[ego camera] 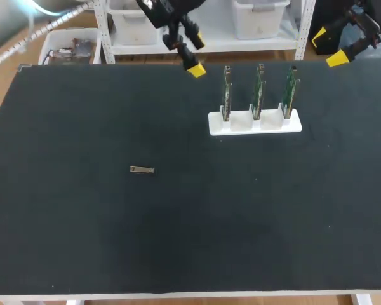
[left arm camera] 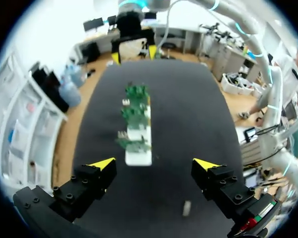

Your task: Pick up the optical module with the left hand, and insert it into the network port with the right hand.

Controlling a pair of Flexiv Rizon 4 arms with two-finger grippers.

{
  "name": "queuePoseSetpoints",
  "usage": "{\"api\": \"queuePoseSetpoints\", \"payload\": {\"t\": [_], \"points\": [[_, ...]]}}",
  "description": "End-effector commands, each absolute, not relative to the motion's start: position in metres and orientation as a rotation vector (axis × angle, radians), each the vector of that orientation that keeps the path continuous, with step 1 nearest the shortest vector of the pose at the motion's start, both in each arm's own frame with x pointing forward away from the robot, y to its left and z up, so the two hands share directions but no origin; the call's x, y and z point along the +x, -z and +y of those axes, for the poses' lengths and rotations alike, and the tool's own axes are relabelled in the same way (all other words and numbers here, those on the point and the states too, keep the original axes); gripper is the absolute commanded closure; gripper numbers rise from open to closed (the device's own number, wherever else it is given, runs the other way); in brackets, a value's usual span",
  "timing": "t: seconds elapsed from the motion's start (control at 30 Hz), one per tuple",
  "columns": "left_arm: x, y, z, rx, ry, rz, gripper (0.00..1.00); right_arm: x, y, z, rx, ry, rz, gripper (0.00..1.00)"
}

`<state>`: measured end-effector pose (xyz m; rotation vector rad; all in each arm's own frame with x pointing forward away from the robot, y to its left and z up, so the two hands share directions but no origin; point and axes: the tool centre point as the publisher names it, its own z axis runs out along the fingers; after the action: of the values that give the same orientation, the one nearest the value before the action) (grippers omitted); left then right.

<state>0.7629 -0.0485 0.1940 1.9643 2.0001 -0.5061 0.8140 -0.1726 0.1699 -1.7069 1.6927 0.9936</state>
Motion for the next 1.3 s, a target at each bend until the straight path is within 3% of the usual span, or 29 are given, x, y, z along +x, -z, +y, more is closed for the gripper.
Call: {"api": "queuePoseSetpoints", "payload": {"t": [0.03,0.47,1.3], "points": [[0.727,-0.187,-0.041,1.943,0.405,2.036,0.0,0.822,-0.17,-0.174,-1.871,-1.268,1.618,0.0],[0.671,-0.145,-0.011,2.081,0.134,2.167,0.0,0.822,-0.17,-0.174,-1.871,-1.268,1.618,0.0],[0.653,-0.104,0.05,2.189,0.131,2.357,0.0,0.822,-0.17,-0.174,-1.871,-1.268,1.618,0.0]]}}
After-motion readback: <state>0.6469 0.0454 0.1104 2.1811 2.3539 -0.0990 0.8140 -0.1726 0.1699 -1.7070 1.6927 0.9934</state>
